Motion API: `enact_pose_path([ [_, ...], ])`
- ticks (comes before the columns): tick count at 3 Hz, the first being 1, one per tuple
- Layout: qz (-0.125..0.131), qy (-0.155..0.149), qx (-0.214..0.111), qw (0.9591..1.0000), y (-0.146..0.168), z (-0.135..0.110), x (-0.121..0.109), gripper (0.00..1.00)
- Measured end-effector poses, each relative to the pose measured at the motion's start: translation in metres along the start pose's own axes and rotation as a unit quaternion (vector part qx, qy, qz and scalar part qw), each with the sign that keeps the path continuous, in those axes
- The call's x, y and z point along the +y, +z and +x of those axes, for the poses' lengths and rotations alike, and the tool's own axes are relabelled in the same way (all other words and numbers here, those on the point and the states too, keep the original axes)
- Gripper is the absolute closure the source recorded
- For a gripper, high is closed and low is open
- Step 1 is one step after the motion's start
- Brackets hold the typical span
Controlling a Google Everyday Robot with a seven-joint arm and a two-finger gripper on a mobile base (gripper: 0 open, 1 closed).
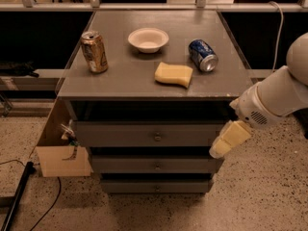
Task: Open top drawer
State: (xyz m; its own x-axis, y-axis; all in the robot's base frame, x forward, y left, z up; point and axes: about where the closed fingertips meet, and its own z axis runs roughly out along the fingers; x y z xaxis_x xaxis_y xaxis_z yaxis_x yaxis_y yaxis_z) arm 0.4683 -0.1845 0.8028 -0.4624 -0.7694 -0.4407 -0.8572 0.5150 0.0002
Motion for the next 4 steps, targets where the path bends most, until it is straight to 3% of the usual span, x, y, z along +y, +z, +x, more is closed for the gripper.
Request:
enact_pose_path([
  [2,0.01,-0.017,0.018,0.9996,0.035,0.003,0.015,0.0],
  [4,0.027,-0.023,0.018,0.9992,0.084,-0.016,-0.003,0.0],
])
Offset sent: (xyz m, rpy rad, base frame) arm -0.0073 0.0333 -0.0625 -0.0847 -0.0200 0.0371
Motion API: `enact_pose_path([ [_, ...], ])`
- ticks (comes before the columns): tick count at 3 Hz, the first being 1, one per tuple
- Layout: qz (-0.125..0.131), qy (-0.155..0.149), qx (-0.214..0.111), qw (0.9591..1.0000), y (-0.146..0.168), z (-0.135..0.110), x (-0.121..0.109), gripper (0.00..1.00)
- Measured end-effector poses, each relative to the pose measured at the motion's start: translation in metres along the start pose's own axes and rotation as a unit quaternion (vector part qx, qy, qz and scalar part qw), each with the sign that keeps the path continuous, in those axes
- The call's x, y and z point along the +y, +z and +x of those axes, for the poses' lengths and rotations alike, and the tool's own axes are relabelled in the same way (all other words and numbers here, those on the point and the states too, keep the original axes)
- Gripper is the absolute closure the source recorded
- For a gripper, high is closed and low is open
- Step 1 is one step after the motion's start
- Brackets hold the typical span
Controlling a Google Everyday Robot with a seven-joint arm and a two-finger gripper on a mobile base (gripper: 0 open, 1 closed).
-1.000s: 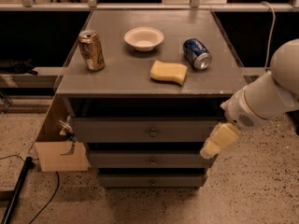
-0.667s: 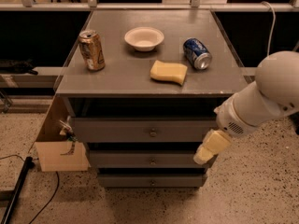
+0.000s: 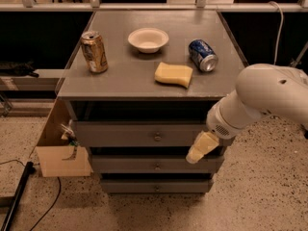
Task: Open top drawer
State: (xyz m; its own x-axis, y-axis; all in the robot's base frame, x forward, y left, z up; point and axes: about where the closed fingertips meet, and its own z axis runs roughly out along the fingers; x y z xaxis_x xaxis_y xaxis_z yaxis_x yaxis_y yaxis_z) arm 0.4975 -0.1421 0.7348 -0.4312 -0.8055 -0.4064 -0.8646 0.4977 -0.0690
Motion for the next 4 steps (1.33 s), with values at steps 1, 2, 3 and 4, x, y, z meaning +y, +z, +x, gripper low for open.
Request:
enact_pose_path([
  [1,0.003,-0.007,0.008,0.9999,0.02,-0.009,-0.006,0.0],
  [2,0.004,-0.014,0.024,0.9996,0.043,-0.008,-0.011,0.0],
  [3,0.001,-0.005,0.044,0.999,0.074,0.02,-0.013,0.0],
  [4,0.004,-0.009,0.044,0.999,0.072,0.019,-0.013,0.0],
])
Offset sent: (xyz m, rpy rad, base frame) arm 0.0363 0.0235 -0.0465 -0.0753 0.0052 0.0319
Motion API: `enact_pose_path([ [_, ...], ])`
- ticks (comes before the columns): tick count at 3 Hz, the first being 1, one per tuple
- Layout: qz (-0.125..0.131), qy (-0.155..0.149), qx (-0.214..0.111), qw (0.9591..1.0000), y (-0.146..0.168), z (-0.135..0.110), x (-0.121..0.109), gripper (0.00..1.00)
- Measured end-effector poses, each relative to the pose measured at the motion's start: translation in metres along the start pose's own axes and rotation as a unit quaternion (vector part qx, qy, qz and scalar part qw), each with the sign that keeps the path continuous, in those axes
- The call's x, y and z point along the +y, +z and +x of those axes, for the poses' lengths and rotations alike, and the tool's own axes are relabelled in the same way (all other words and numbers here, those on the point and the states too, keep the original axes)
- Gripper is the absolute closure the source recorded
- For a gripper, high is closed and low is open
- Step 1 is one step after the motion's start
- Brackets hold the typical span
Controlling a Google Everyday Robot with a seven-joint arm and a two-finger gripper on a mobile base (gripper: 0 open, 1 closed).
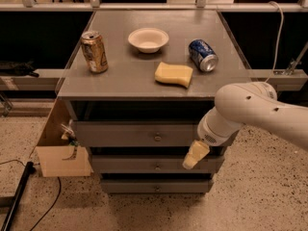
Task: Open top drawer
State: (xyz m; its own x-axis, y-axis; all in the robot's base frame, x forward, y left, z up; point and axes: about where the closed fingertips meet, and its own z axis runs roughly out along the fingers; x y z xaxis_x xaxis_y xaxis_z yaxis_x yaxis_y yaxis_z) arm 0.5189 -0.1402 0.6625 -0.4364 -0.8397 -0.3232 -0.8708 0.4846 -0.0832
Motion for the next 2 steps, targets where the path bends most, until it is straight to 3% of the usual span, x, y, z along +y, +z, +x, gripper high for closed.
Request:
enact_pose_path([
  [1,0.019,-0.012,-0.002,0.9997,-0.0081,-0.0228,-0.0133,0.0],
  [2,0.022,-0.015,-0.002,0.9996,-0.0102,-0.0215,-0.0123,0.0],
])
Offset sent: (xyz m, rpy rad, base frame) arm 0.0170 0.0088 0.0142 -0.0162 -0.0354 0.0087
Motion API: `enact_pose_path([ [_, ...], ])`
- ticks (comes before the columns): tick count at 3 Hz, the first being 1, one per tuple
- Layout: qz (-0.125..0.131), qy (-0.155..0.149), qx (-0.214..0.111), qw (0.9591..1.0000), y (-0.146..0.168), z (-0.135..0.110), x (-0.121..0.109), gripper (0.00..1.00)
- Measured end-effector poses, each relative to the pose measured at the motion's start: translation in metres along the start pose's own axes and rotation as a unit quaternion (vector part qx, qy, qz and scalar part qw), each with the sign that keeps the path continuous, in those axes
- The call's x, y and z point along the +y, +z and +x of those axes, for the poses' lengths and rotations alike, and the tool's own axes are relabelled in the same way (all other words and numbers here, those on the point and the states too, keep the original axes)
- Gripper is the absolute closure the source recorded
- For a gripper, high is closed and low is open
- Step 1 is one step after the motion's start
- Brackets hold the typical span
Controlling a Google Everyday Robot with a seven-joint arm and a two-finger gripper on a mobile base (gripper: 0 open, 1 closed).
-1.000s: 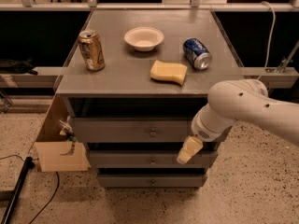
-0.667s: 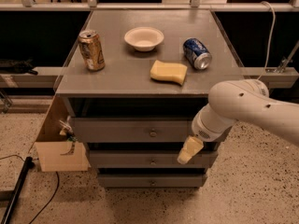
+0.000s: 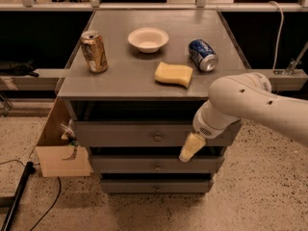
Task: Open top drawer
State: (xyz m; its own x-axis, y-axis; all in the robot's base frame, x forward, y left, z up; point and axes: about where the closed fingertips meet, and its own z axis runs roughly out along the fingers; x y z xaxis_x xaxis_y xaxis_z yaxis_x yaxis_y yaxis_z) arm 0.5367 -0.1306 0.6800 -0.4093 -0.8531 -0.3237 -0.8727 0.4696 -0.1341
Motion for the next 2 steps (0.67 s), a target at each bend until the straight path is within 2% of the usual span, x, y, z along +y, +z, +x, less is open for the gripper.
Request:
enact_pose_path([
  [1,0.008,-0.007,0.001,0.9999,-0.006,0.003,0.002,0.0],
  [2,0.021,-0.025,0.002,0.9995,-0.006,-0.007,-0.002,0.0],
])
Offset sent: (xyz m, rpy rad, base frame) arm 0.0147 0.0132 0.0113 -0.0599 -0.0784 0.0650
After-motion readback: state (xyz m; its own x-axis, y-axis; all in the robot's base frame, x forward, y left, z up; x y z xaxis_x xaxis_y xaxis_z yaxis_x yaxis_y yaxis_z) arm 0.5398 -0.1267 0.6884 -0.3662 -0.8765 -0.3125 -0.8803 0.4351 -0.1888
